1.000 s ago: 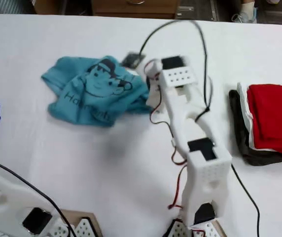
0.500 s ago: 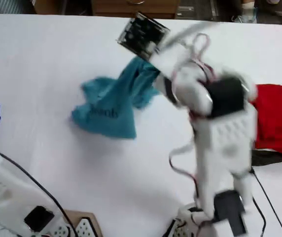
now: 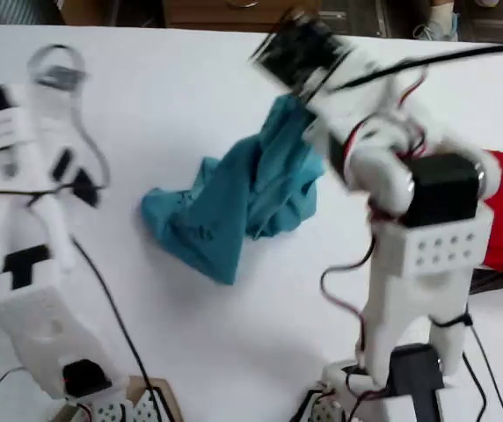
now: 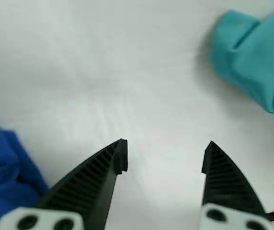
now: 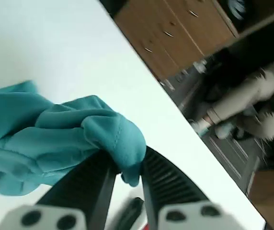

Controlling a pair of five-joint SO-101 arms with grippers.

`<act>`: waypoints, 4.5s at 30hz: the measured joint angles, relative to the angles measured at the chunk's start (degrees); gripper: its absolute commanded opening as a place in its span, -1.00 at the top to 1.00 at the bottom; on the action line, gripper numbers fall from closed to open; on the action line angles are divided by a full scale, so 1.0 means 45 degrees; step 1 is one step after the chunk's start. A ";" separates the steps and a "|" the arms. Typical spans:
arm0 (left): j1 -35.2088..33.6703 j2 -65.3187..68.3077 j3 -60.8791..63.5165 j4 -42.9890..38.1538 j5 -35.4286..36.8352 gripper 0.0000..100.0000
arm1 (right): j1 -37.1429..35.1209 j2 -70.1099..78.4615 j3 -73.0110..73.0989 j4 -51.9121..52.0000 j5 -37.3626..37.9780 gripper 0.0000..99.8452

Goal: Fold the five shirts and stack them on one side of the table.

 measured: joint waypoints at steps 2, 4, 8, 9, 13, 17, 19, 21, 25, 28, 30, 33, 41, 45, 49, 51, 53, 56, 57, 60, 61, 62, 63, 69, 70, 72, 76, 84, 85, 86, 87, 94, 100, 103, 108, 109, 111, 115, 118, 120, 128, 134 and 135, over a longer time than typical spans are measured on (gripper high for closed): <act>0.1153 0.0000 0.0508 0.0000 0.0000 0.45 | 0.0723 0.0567 0.0000 -0.0469 0.0000 0.96; 0.2344 0.0000 0.0918 0.0000 0.0000 0.45 | 0.1114 0.1133 0.0000 -0.0645 0.0000 0.96; 0.4708 0.0000 0.1348 0.0000 0.0000 0.45 | 0.1289 0.1778 0.0020 -0.0742 0.0000 0.96; 0.5177 0.0000 0.1348 0.0000 0.0000 0.45 | 0.1289 0.1836 0.0020 -0.0742 0.0000 0.96; 0.6486 -0.0039 0.1426 0.0000 0.0000 0.45 | 0.1328 0.2051 0.0020 -0.0918 0.0000 0.96; 0.7170 -0.0274 0.1426 0.0000 0.0723 0.45 | 0.1915 0.2266 0.0020 -0.1485 0.0000 0.96; 0.7463 -0.0332 0.1543 0.0000 0.1153 0.45 | 0.2149 0.2344 0.0020 -0.1563 0.0000 0.96; 0.7775 -0.0332 0.1973 -0.0039 0.1465 0.45 | 0.2227 0.2344 0.0020 -0.1563 0.0000 0.96; 0.8186 -0.0176 0.3223 -0.0957 0.2032 0.45 | 0.2227 0.2344 0.0020 -0.1563 0.0000 0.96; 0.8264 0.0137 0.3477 -0.1621 0.3165 0.45 | 0.2227 0.2383 0.0020 -0.1563 0.0000 0.96; 0.8264 0.0293 0.3477 -0.1934 0.4650 0.45 | 0.2227 0.2422 0.0020 -0.1563 0.0000 0.96; 0.8264 0.0352 0.3497 -0.2618 0.7228 0.45 | 0.2227 0.2422 0.0020 -0.1563 0.0000 0.96; 0.8713 0.0352 0.3556 -0.2774 1.3070 0.45 | 0.2227 0.2422 0.0020 -0.1563 0.0000 0.96; 0.9358 0.0352 0.2735 -0.1485 1.2737 0.45 | 0.2227 0.2422 0.0020 -0.1563 0.0000 0.96; 1.0178 0.0352 0.1524 -0.0371 1.1858 0.45 | 0.2227 0.2422 0.0020 -0.1563 0.0000 0.96; 1.0452 0.0352 0.1289 -0.0234 1.1761 0.45 | 0.2227 0.2422 0.0020 -0.1563 0.0000 0.96; 1.0510 0.0410 0.1231 -0.0274 1.1722 0.45 | 0.2227 0.2422 0.0020 -0.1563 0.0000 0.96; 1.0549 0.0547 0.1602 -0.0938 1.1643 0.45 | 0.2227 0.2422 0.0020 -0.1563 0.0000 0.96; 1.0549 0.0684 0.1797 -0.1270 1.1624 0.45 | 0.2227 0.2422 0.0020 -0.1563 0.0000 0.96; 1.0549 0.1133 0.2227 -0.2227 1.1604 0.45 | 0.2227 0.2422 0.0020 -0.1563 0.0000 0.96; 1.0549 0.1289 0.2266 -0.2442 1.1604 0.45 | 0.2227 0.2422 0.0020 -0.1563 0.0000 0.96; 1.0549 0.1426 0.2266 -0.2618 1.1604 0.45 | 0.2227 0.2422 0.0020 -0.1563 0.0000 0.96; 1.0549 0.1582 0.2266 -0.2716 1.1604 0.45 | 0.2227 0.2422 0.0020 -0.1563 0.0000 0.96; 1.0432 0.1993 0.2266 -0.3067 1.0549 0.64 | 0.2227 0.2422 0.0020 -0.1563 0.0000 0.96; 1.0295 0.2051 0.2266 -0.3243 1.0393 0.67 | 0.2227 0.2422 0.0020 -0.1563 0.0000 0.96; 0.9866 0.2110 0.2305 -0.3634 0.9924 0.71 | 0.2227 0.2422 0.0020 -0.1563 0.0000 0.96; 0.8928 0.2110 0.2325 -0.4103 0.9397 0.90 | 0.2227 0.2422 0.0020 -0.1563 0.0000 0.96; 0.7736 0.2110 0.2325 -0.4357 0.8361 0.95 | 0.2208 0.2422 0.0020 -0.1368 0.0000 0.96; 0.7600 0.2110 0.2266 -0.4357 0.8283 0.95 | 0.2090 0.2422 0.0020 -0.1172 0.0000 0.96; 0.7443 0.2110 0.2051 -0.4220 0.8264 0.95 | 0.1954 0.2422 0.0020 -0.0899 0.0000 0.96; 0.7306 0.2110 0.1778 -0.4024 0.8166 0.95 | 0.1778 0.2422 0.0020 -0.0684 0.0000 0.96; 0.6017 0.2032 -0.2422 -0.0762 0.7424 0.96 | 0.0469 0.2227 0.0020 0.0293 0.0000 0.96; 0.4689 0.0117 -0.4259 0.0000 0.6310 0.96 | -0.0567 -0.0137 0.0020 0.0293 0.0000 0.96; 0.3966 -0.0977 -0.4259 0.0020 0.6056 0.96 | -0.0449 -0.1368 0.0020 0.0371 0.0000 0.96; 0.2579 -0.3556 -0.4259 0.0020 0.5998 0.96 | -0.0293 -0.3302 0.0020 0.0957 0.0000 0.96; 0.2462 -0.4122 -0.4259 0.0039 0.5998 0.96 | -0.0371 -0.3653 0.0020 0.1035 0.0000 0.96; 0.2325 -0.5314 -0.4239 0.0039 0.5998 0.96 | -0.0469 -0.4357 0.0000 0.1133 0.0000 0.96; 0.2208 -0.7639 -0.3282 0.0039 0.5998 0.96 | -0.0488 -0.5685 0.0488 0.1133 0.0000 0.96; 0.2227 -0.9201 -0.2012 0.0039 0.5998 0.96 | -0.0567 -0.6642 0.1368 0.1153 0.0000 0.96; 0.2247 -1.0256 -0.1407 0.0039 0.5998 0.96 | -0.0547 -0.7404 0.1661 0.1153 0.0000 0.96; 0.2227 -1.4554 -0.0137 -0.0195 0.5998 0.96 | -0.0488 -1.0589 0.1719 0.0195 0.0000 0.96; 0.2227 -1.5726 0.0879 -0.0918 0.5998 0.96 | 0.0547 -1.1018 0.2657 -0.1114 0.0000 0.96; 0.2227 -1.5726 0.1270 -0.1055 0.5998 0.96 | 0.0586 -1.0999 0.3126 -0.1133 0.0000 0.96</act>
